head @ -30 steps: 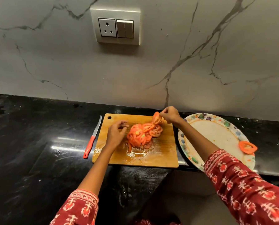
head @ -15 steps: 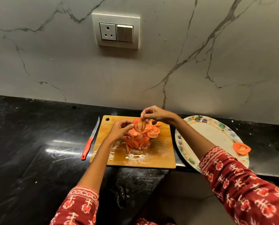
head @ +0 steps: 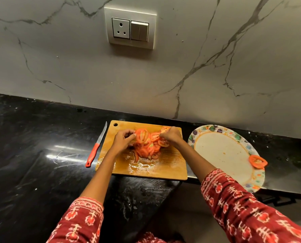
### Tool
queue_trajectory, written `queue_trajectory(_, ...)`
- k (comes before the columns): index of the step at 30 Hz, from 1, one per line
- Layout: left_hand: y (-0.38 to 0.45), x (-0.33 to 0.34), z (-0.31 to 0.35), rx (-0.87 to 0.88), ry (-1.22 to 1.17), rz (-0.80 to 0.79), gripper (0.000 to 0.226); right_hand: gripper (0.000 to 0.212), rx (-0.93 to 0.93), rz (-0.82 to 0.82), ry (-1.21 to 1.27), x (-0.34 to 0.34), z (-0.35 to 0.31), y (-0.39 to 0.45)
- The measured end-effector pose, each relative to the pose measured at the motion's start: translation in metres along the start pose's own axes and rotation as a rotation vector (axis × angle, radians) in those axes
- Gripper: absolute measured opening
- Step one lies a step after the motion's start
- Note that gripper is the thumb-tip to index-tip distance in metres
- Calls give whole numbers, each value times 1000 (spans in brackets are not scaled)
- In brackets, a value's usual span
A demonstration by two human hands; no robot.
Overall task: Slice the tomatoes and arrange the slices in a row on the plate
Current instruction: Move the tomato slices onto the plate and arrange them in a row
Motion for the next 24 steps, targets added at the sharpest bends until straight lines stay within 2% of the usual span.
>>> queue_trajectory(3, 0, -2, -7, -14, 22, 10, 11, 15, 115, -20, 226, 6, 1, 0)
queue_trajectory(6, -1, -4, -11, -14, 35, 39, 9, 16, 168, -61, 312, 4, -2, -4)
queue_trajectory(11, -4, -3, -11, 0, 50, 31, 13, 13, 114, -98, 401, -7, -8, -14)
queue_trajectory(17, -1, 8, 1, -13, 73, 14, 10, 14, 50, -184, 560, -58, 2, -25)
queue_trajectory(24, 7, 71, 44, 110, 170, -114, 13, 10, 14, -85, 752, -124, 40, -32)
Point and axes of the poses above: each hand's wrist, its own y-axis towards the middle knuckle, its own x-axis out of the palm, z = x × y, the point moved 3 cm from there along y, towards the middle knuckle, and after that the axes turned 7 degrees about y, right-handed, at the moved point
